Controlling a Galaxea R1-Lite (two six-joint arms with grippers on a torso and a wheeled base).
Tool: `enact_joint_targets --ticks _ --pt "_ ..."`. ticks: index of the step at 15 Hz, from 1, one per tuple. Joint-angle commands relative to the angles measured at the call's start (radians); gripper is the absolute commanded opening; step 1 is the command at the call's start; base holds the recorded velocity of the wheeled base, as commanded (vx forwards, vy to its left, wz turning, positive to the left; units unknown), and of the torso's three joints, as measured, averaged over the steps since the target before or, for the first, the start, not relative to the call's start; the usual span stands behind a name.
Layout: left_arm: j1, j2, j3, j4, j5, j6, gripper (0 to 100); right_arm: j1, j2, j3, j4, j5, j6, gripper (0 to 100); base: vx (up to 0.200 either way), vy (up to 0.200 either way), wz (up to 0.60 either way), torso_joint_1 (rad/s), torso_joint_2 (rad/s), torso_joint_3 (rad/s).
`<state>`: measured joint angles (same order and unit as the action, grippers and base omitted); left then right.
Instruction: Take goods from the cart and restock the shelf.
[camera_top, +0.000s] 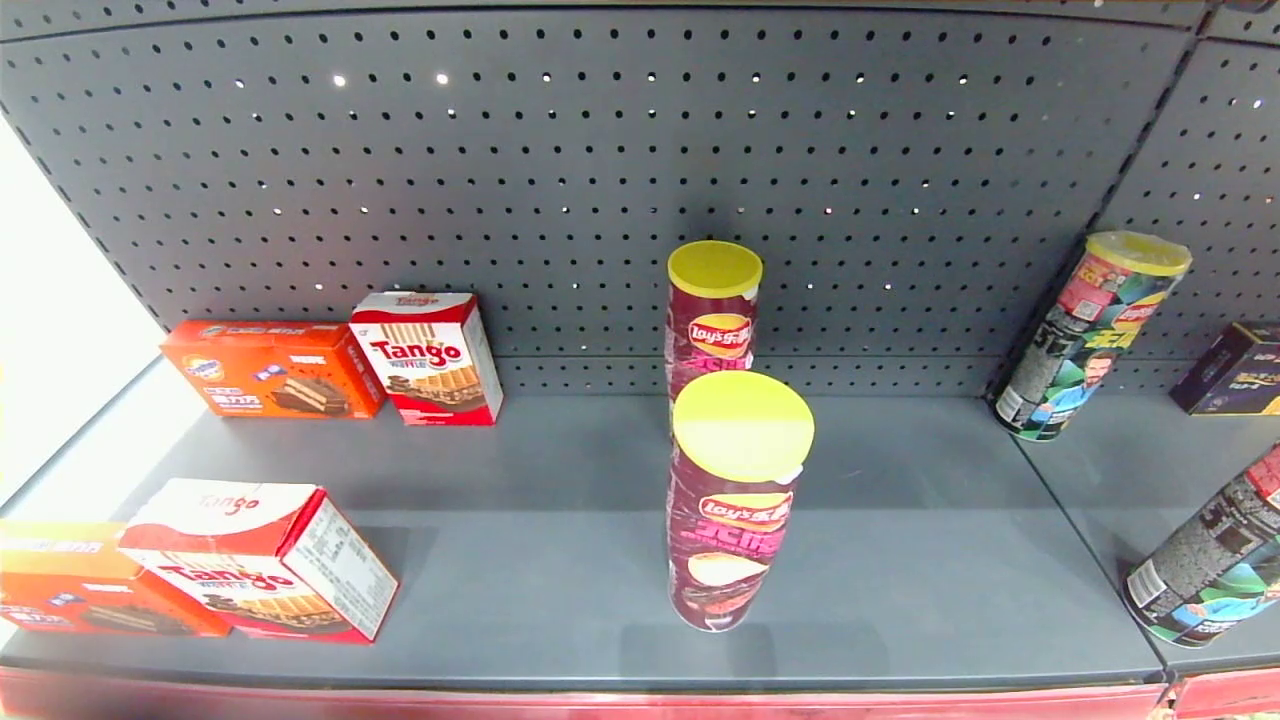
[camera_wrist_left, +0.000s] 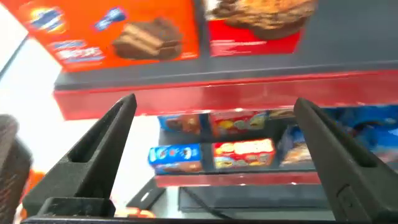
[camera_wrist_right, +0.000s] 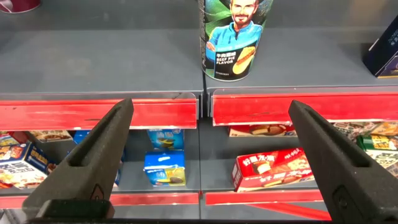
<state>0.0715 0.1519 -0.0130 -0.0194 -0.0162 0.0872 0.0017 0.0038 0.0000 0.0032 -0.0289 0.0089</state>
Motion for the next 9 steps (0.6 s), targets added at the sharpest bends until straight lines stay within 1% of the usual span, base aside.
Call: enact_joint_targets --ticks 1,2,3,4,5,6,7,8,9 --pt "0.05 -0.061 0.004 -0.013 -0.123 0.008 100 0.0 0.001 0.0 0.0 0.0 0.0 100 0.0 0.0 0.0 0.0 0.0 0.0" --pt "0.047 -0.06 0.004 -0.019 -0.146 0.003 100 0.0 0.001 0.0 0.0 0.0 0.0 100 0.0 0.0 0.0 0.0 0.0 0.0" --pt "0.03 -0.058 0.004 -0.019 -0.142 0.003 100 0.0 0.001 0.0 0.0 0.0 0.0 100 0.0 0.0 0.0 0.0 0.0 0.0" --pt "-0.016 -0.063 0.001 -0.011 -0.122 0.003 100 0.0 0.001 0.0 0.0 0.0 0.0 100 0.0 0.0 0.0 0.0 0.0 0.0" --pt "-0.107 -0.077 -0.001 -0.001 -0.038 0.02 100 0.0 0.001 0.0 0.0 0.0 0.0 100 0.0 0.0 0.0 0.0 0.0 0.0" --pt "-0.104 -0.078 -0.001 0.001 0.018 0.042 100 0.0 0.001 0.0 0.0 0.0 0.0 100 0.0 0.0 0.0 0.0 0.0 0.0" --pt "-0.075 -0.106 -0.001 0.001 0.165 0.052 100 0.0 0.001 0.0 0.0 0.001 0.0 100 0.0 0.0 0.0 0.0 0.0 0.0" --pt "-0.065 -0.152 0.005 -0.013 0.199 0.072 100 0.0 0.001 0.0 0.0 0.0 0.0 100 0.0 0.0 0.0 0.0 0.0 0.0" --pt "-0.065 -0.152 0.01 -0.03 0.223 0.1 100 0.0 0.001 0.0 0.0 0.0 0.0 100 0.0 0.0 0.0 0.0 0.0 0.0"
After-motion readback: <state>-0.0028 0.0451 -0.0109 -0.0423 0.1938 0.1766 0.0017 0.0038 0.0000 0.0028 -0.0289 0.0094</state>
